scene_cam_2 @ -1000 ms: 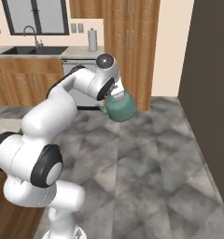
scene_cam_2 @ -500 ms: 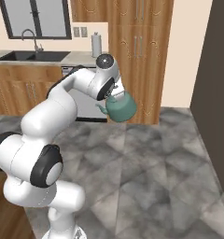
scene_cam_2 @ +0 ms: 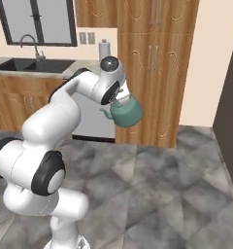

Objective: Pick the kettle from the counter and place it on a stove burner. Then turn the burner on.

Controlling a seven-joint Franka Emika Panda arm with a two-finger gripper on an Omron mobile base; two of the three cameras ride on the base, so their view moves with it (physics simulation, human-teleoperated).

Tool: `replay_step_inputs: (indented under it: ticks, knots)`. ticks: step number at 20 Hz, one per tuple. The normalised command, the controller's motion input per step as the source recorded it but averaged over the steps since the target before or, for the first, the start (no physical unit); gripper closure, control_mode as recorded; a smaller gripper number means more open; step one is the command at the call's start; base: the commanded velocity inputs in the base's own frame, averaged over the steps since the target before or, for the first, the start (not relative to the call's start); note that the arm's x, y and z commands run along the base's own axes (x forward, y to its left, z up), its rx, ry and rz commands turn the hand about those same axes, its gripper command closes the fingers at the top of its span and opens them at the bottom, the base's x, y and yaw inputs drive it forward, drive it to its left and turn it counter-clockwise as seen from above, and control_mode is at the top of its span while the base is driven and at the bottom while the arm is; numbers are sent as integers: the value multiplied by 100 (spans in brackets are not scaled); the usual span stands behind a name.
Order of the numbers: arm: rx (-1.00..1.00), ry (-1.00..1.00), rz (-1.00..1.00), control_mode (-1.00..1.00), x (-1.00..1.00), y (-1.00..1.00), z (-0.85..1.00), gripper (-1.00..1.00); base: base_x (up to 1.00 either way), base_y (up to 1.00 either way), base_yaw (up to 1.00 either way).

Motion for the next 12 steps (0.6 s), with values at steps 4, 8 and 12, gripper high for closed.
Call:
replay_step_inputs:
  ticks: [4, 8, 12]
  knots:
    - [0, 0, 0, 100, 0, 0, 0, 100, 100, -14, 21]
    - [0, 0, 0, 100, 0, 0, 0, 100, 100, -19, 30]
    - [0, 0, 0, 100, 0, 0, 0, 100, 100, -14, 48]
